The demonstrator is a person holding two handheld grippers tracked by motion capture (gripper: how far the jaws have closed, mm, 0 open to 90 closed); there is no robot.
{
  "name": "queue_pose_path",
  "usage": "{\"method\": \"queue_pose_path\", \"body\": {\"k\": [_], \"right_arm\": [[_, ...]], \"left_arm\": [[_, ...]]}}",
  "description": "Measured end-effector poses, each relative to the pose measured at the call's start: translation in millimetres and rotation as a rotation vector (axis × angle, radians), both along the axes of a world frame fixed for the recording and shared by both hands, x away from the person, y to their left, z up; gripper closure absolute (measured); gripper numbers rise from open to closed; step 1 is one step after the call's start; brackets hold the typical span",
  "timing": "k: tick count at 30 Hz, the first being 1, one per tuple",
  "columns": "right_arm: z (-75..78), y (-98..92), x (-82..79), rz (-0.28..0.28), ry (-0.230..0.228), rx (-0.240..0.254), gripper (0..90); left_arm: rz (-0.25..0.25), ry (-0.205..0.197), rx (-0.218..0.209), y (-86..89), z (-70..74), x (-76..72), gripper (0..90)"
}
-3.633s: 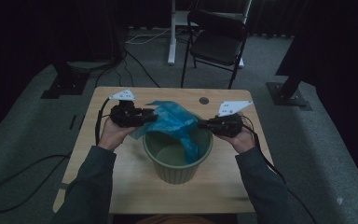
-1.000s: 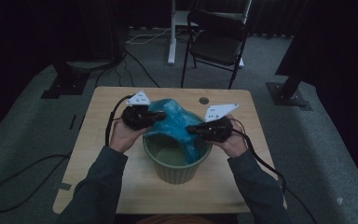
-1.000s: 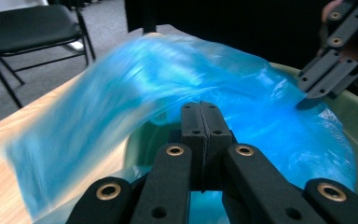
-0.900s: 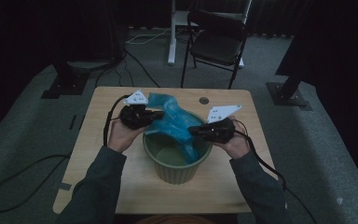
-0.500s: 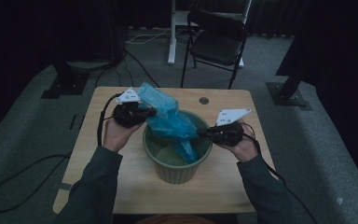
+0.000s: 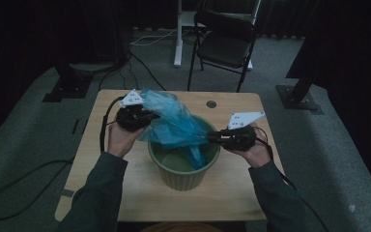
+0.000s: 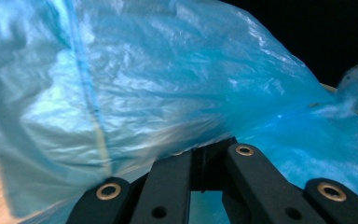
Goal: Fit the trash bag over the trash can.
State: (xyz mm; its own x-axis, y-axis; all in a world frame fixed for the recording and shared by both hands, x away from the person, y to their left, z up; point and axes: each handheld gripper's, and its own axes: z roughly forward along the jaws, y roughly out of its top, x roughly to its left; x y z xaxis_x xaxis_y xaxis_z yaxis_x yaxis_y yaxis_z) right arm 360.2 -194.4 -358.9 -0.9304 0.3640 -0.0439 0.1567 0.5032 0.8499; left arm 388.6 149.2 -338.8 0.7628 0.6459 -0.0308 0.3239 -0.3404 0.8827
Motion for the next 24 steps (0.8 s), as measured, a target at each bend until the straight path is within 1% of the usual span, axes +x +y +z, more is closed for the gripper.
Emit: {"method": "queue_pose_path", "body": {"k": [1, 4, 6, 7, 12, 13, 14, 15, 16, 17, 18, 20, 21, 22, 23, 24], "right_arm": [[4.2, 1.1, 0.0, 0.006, -0.008, 0.014, 75.3], [13.1, 4.3, -0.1, 0.017, -0.015, 0.038, 71.9], [15.3, 5.7, -0.2, 0.017, -0.017, 0.044, 70.8], [20.9, 9.9, 0.2, 0.015, -0.027, 0.053, 68.7], [30.9, 22.0, 3.4, 0.014, -0.044, 0.078, 67.3], [35.8, 32.6, 6.9, 0.017, -0.056, 0.074, 64.9], [37.0, 38.3, 9.1, 0.019, -0.056, 0.068, 63.8], [37.3, 43.2, 10.7, 0.016, -0.056, 0.059, 63.6], [37.3, 43.2, 10.7, 0.016, -0.056, 0.059, 63.6], [37.2, 51.7, 12.8, -0.004, -0.069, 0.037, 60.9], [37.2, 51.7, 12.8, -0.004, -0.069, 0.037, 60.9], [36.4, 59.9, 15.4, -0.03, -0.078, 0.021, 60.5], [35.7, 64.0, 18.0, -0.053, -0.084, 0.01, 62.2], [35.4, 65.5, 19.3, -0.07, -0.084, 0.004, 66.2], [35.1, 66.1, 20.8, -0.086, -0.085, -0.006, 73.9], [35.1, 66.1, 20.8, -0.086, -0.085, -0.006, 73.9]], "left_arm": [[-0.003, 0.0, 0.0, -1.2, 0.0, 0.0, 90.0], [-0.004, 0.001, -0.004, -3.0, -0.2, 1.0, 89.9], [-0.005, -0.001, -0.005, -4.0, -0.5, 0.9, 89.9], [-0.007, -0.001, -0.004, -4.7, -0.5, 0.8, 89.9], [-0.014, -0.003, -0.001, -7.7, -0.6, -0.2, 89.9], [-0.018, -0.003, 0.001, -8.7, -0.6, -0.3, 89.9], [-0.021, -0.004, 0.004, -10.6, -0.8, -0.7, 89.9], [-0.023, -0.005, 0.005, -12.1, -0.8, -1.0, 89.9], [-0.026, -0.006, 0.006, -13.0, -0.7, -1.2, 89.9], [-0.033, -0.008, 0.008, -16.3, -0.5, -1.8, 89.9], [-0.033, -0.008, 0.008, -16.3, -0.5, -1.8, 89.9], [-0.045, -0.011, 0.011, -19.7, 0.4, -2.8, 89.9], [-0.048, -0.013, 0.011, -20.7, 0.5, -3.1, 89.9], [-0.049, -0.014, 0.013, -21.5, 0.7, -3.6, 89.9], [-0.053, -0.018, 0.018, -22.3, 0.9, -4.4, 89.9], [-0.053, -0.018, 0.018, -22.3, 0.9, -4.4, 89.9]]}}
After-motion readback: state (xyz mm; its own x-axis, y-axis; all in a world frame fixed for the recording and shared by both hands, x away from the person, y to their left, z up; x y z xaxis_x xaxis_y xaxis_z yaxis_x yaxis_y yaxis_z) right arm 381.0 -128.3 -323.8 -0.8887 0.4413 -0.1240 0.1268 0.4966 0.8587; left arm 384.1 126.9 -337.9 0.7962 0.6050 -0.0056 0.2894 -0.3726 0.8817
